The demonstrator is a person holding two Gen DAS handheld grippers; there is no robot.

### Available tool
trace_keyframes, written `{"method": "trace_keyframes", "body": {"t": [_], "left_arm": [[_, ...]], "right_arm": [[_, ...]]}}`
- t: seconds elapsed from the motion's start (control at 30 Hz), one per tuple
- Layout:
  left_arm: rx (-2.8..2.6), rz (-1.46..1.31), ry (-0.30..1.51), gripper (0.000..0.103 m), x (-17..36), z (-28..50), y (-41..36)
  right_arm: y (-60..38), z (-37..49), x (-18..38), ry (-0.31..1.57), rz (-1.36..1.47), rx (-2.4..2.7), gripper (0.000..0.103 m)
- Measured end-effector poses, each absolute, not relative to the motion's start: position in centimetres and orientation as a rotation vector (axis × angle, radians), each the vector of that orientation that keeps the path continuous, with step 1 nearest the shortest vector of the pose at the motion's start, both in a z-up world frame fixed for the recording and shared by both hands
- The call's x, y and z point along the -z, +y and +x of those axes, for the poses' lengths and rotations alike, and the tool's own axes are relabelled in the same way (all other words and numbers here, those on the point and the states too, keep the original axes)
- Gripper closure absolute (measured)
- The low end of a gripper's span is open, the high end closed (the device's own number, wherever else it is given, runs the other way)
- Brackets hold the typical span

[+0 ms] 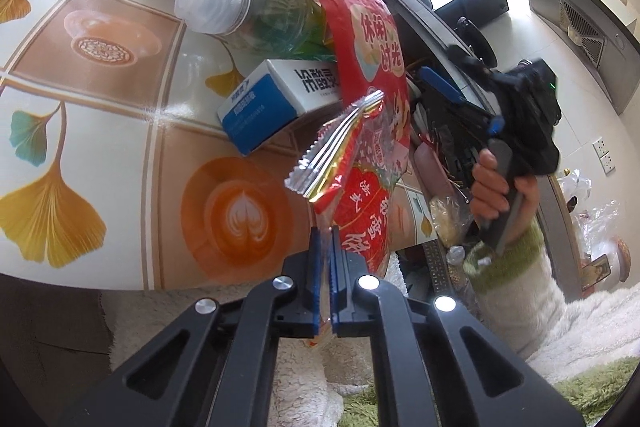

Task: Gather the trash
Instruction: 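Close the left gripper on the clear zip bag while the right gripper grasps the red snack bag, then lift both bags off the table and carry them toward the blue basket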

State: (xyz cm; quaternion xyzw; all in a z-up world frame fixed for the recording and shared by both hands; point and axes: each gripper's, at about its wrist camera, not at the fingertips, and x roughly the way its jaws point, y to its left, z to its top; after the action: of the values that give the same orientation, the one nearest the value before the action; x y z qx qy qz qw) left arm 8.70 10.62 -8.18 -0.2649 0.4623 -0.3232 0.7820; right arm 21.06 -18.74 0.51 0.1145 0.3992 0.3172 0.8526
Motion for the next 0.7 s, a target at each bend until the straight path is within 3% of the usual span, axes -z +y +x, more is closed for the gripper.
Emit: {"method": "trace_keyframes", "body": {"t": [0.2,0.47,0.7], "left_arm": [[0.688,-0.558,1.005,0.1,8.2,8.7,10.5],[0.68,-0.55,1.014,0.1,8.1,8.9,10.0],[0.672,-0.544,1.016,0.1,8.3,8.9,9.7]], "right_arm": [[-17.8,23.5,1.0,0.934,0.195,-0.748,0.046],[-17.3,23.3,1.1,0.987,0.16,-0.791,0.073],[-16.5,22.1,1.4,1.016,0.129,-0.82,0.08]]}}
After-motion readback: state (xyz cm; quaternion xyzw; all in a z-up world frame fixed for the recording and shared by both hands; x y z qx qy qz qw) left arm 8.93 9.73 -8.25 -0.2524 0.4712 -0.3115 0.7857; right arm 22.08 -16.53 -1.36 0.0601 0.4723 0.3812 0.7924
